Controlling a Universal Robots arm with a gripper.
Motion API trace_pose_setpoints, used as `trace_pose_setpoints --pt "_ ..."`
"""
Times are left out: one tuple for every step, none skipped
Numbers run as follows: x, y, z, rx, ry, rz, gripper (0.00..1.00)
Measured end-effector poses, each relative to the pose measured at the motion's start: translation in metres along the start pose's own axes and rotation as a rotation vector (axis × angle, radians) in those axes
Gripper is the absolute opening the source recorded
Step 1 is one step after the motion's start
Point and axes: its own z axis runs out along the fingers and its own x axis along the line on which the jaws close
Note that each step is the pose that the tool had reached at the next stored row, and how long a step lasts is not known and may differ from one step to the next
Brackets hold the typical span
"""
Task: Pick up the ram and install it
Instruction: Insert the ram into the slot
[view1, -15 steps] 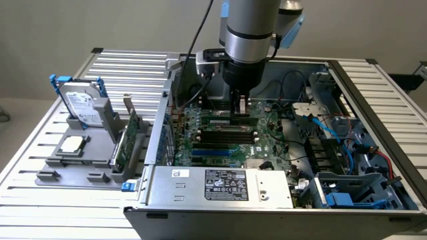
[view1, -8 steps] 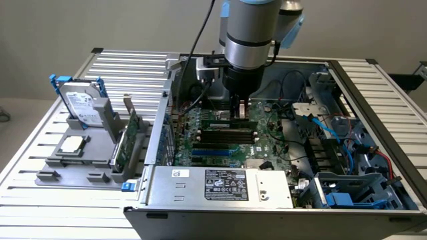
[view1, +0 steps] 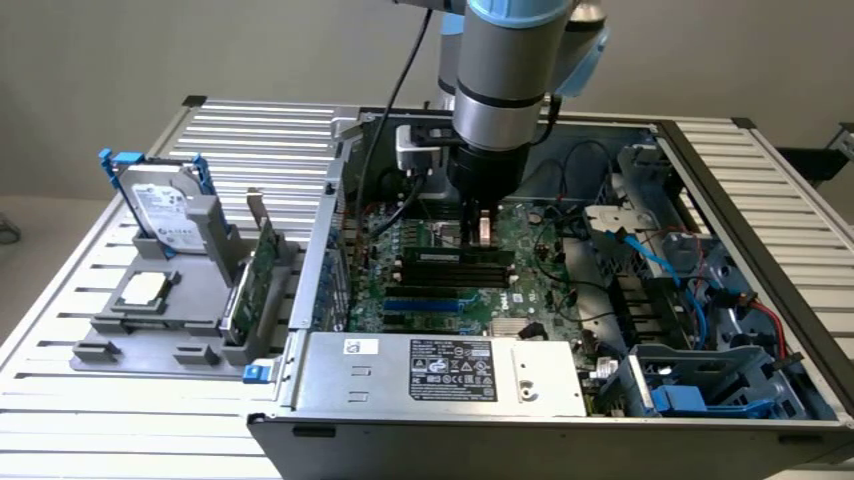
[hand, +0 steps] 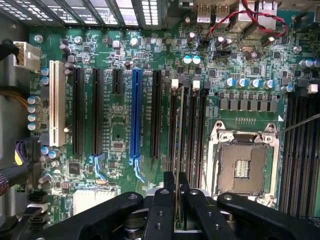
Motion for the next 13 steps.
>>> trace_pose_setpoints --pt "0.0 -0.0009 0.0011 -0.0035 -0.0001 0.0 0.14" --pt "0.0 -0.0017 0.0027 -0.0055 -0.0002 0.0 0.14" --pt "0.0 -0.0018 0.0042 -0.0057 -0.0004 0.0 0.14" --pt "0.0 -0.0018 0.0057 -0.0057 -0.0008 0.0 0.14" --pt "0.0 -0.0018 0.0074 -0.0057 -0.0011 -0.001 0.14" --pt "0.0 -0.0018 0.0092 -0.0058 -0.0011 -0.001 0.14" --pt "0.0 -0.0018 0.011 -0.0058 -0.0011 -0.002 0.14" --pt "0.0 -0.0018 0.0128 -0.0058 -0.0011 -0.002 0.14" --pt "0.0 -0.0018 0.0138 -0.0057 -0.0013 -0.003 0.14" --pt "0.0 -0.0018 0.014 -0.0058 -0.0011 -0.003 0.14" --pt "0.0 -0.0017 0.014 -0.0058 -0.001 -0.004 0.14" --pt "0.0 -0.0017 0.014 -0.0059 -0.0009 -0.004 0.14" --pt "0.0 -0.0017 0.014 -0.0059 -0.0008 -0.005 0.14"
